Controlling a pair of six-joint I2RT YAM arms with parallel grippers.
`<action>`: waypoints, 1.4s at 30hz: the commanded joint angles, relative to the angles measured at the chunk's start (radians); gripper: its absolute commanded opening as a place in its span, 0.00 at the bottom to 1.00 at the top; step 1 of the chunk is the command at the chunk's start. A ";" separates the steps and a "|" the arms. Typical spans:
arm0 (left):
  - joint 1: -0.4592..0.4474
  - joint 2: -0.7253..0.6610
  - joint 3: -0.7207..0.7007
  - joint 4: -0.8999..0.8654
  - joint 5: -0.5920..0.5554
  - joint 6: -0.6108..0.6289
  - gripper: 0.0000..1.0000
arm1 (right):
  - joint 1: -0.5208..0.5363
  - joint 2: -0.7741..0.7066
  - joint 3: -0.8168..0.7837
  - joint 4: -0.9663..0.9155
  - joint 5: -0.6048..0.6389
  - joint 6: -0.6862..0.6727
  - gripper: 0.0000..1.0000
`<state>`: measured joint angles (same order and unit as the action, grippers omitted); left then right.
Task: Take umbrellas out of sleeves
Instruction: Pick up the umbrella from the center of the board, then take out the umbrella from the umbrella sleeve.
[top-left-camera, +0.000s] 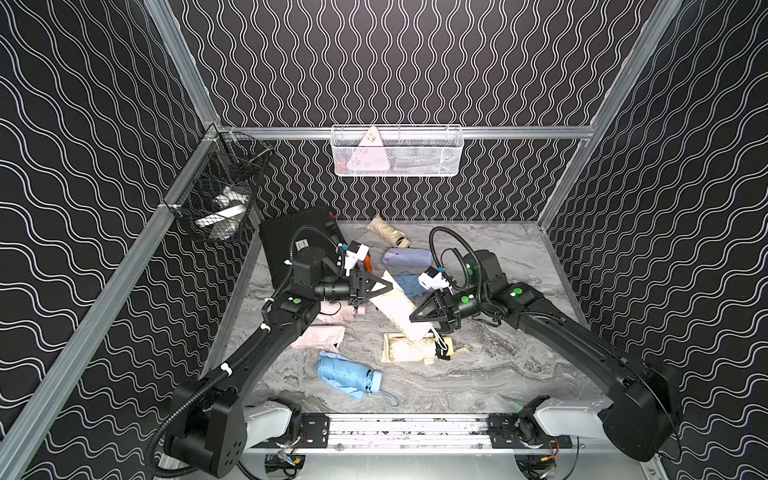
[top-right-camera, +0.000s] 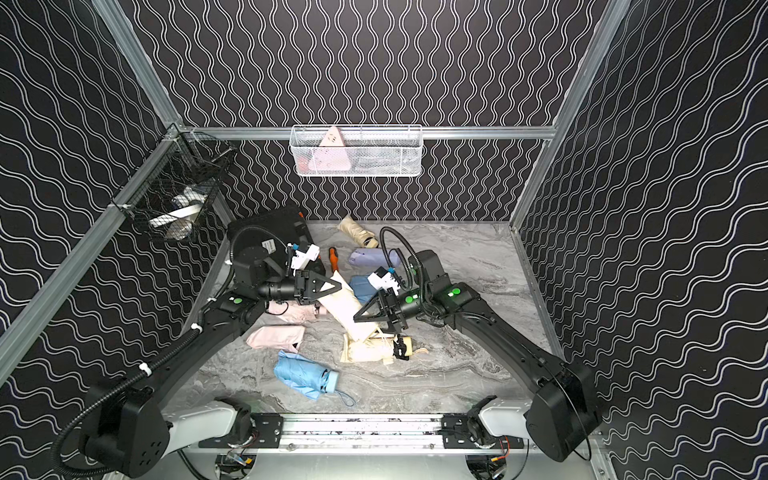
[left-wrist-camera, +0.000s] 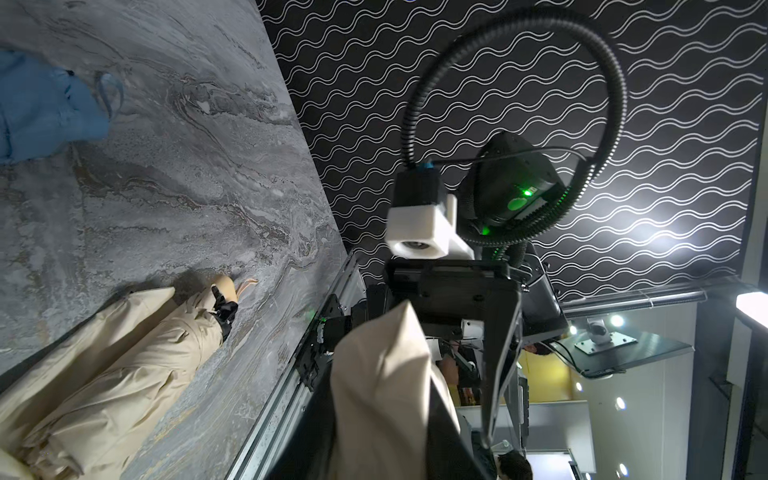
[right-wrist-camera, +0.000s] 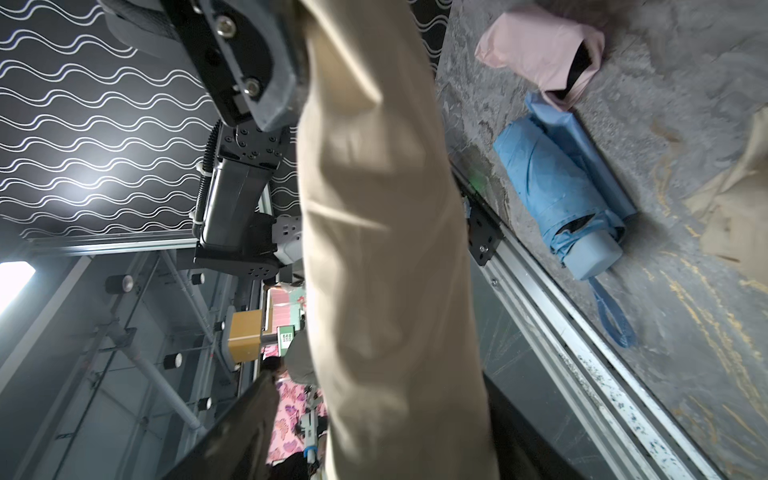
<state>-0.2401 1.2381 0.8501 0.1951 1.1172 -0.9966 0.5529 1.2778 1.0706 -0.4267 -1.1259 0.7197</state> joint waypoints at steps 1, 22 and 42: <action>0.007 0.016 0.004 0.086 -0.010 -0.072 0.12 | -0.057 -0.049 0.056 -0.242 0.308 -0.107 0.78; 0.039 0.099 -0.075 0.497 -0.193 -0.511 0.10 | -0.034 -0.250 -0.093 0.139 0.359 0.369 0.46; 0.039 0.093 -0.098 0.503 -0.193 -0.508 0.10 | -0.034 -0.152 -0.067 0.210 0.374 0.376 0.41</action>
<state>-0.2024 1.3373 0.7532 0.6128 0.9161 -1.4712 0.5198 1.1221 1.0088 -0.2619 -0.7616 1.0885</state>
